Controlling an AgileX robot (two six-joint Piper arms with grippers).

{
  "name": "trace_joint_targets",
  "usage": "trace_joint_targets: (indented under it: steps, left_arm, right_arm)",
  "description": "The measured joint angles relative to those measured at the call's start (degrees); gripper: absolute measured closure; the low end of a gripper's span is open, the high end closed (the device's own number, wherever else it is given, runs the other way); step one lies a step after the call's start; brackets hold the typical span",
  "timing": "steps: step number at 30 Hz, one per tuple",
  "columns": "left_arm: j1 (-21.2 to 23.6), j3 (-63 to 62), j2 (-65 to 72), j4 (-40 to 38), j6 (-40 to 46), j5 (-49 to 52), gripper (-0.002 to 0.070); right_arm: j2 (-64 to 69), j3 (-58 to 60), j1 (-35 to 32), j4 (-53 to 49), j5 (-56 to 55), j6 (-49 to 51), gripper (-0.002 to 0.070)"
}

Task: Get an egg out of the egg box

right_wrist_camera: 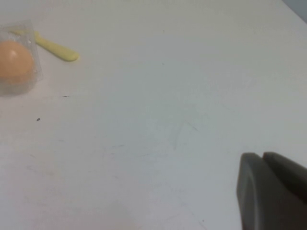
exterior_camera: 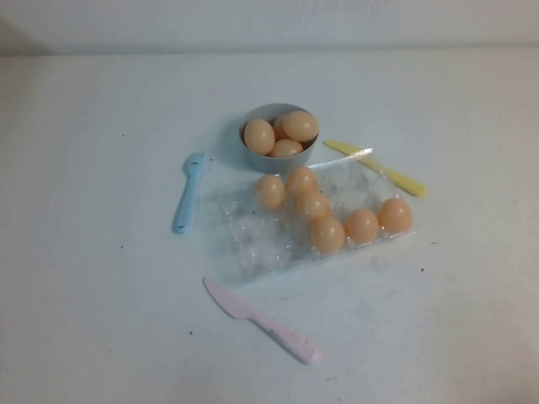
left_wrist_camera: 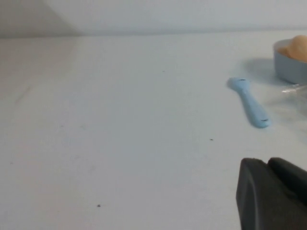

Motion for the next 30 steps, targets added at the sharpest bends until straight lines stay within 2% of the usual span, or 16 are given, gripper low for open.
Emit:
trace_joint_targets:
  steps: [4, 7, 13, 19, 30]
  left_arm:
    - [5.7, 0.0, -0.5, 0.0, 0.0, 0.4, 0.0678]
    - [7.6, 0.1, -0.5, 0.0, 0.0, 0.6, 0.0678]
    - [7.8, 0.1, -0.5, -0.6, 0.0, 1.6, 0.0678]
    - [7.8, 0.1, -0.5, -3.7, 0.4, 8.6, 0.0678]
    - [7.8, 0.1, -0.5, -4.0, 2.2, 9.0, 0.0678]
  right_arm:
    - [0.0, 0.0, 0.0, 0.0, 0.0, 0.0, 0.0693]
    - [0.0, 0.0, 0.0, 0.0, 0.0, 0.0, 0.0693]
    - [0.0, 0.0, 0.0, 0.0, 0.1, 0.0, 0.0692]
    - [0.0, 0.0, 0.0, 0.0, 0.1, 0.0, 0.0693]
    - [0.0, 0.0, 0.0, 0.0, 0.1, 0.0, 0.0693]
